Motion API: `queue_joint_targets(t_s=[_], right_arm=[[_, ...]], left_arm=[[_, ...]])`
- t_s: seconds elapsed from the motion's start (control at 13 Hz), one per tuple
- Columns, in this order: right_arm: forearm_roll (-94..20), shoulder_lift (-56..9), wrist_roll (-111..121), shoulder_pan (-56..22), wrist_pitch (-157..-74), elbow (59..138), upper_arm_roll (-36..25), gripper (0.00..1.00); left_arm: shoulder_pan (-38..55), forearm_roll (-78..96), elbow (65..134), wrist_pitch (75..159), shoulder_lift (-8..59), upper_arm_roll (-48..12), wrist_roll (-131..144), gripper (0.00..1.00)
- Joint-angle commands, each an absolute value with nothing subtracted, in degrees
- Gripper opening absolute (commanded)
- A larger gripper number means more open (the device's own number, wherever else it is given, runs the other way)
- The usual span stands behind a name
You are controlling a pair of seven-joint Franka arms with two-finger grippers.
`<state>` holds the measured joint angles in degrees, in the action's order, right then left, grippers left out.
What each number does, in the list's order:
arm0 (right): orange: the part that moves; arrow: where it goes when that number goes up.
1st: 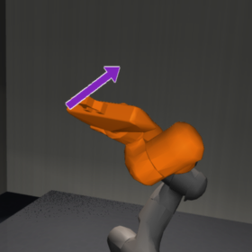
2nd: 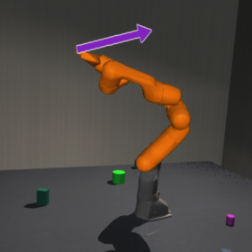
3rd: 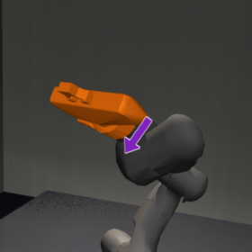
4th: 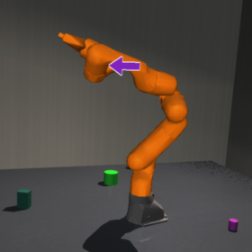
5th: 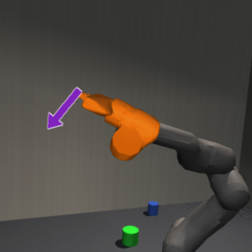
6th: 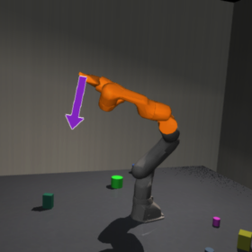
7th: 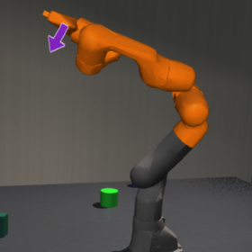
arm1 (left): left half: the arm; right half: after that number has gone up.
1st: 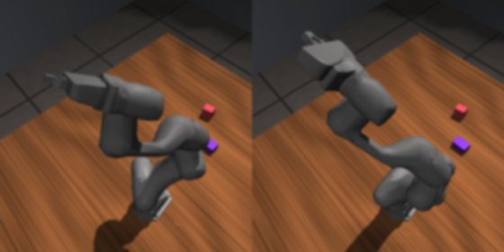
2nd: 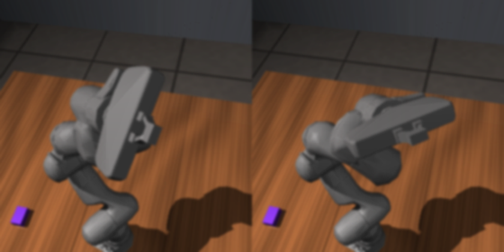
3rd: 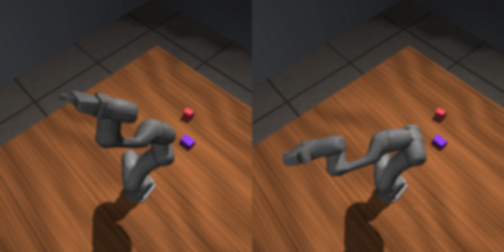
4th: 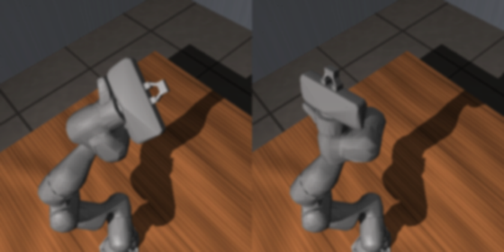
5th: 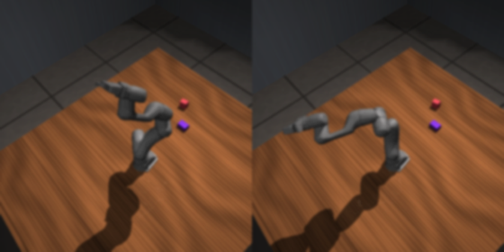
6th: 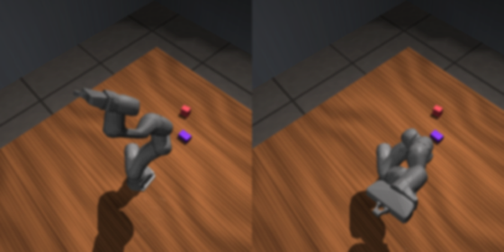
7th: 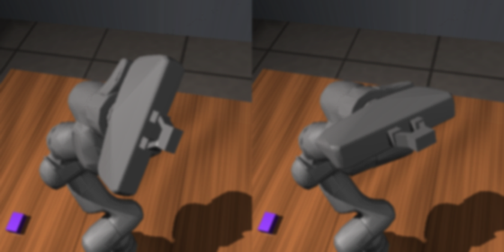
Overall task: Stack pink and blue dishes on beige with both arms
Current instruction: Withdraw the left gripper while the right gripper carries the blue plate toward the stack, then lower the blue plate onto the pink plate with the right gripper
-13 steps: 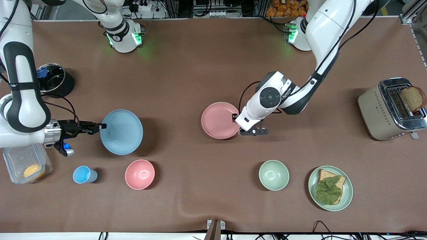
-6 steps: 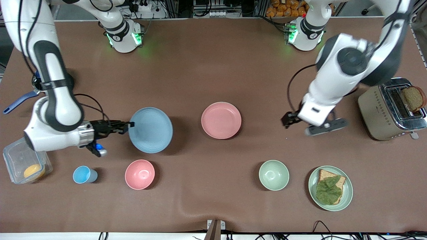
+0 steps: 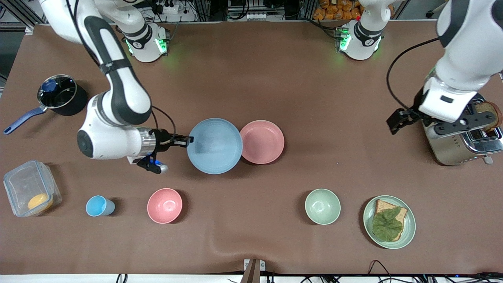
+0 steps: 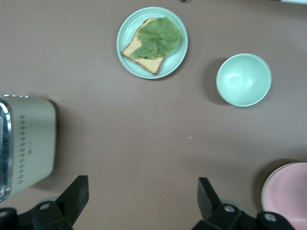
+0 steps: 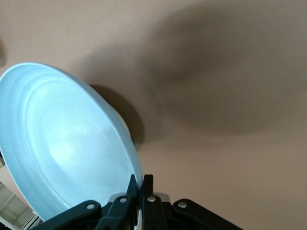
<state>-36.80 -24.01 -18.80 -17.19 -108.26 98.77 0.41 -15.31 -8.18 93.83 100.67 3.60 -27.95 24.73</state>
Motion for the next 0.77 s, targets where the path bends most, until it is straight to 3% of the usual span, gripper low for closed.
queue_joint_targets(t_s=[0.0, 0.23, 0.62, 0.69], right_arm=[[-37.27, -21.62, -24.93, -22.22, -112.22, 101.34, -0.35, 0.0], [-37.27, -21.8, -29.86, -29.51, -124.06, 106.68, -0.26, 0.0], [-37.44, -22.67, -36.73, -37.25, -135.15, 110.12, -0.26, 0.0], [-37.44, -23.2, -37.7, -38.48, -137.09, 110.56, -0.26, 0.0]], left_arm=[[-14.34, -8.35, 94.56, 98.26, 0.54, -24.55, 17.87, 1.0], [-11.87, -6.77, 94.92, 98.17, -1.22, -19.53, 12.24, 1.0], [-2.4, -2.99, 95.01, 93.18, -2.63, -7.58, 7.14, 1.0], [-2.2, -2.9, 95.01, 92.99, -2.64, -7.47, 7.21, 1.0]])
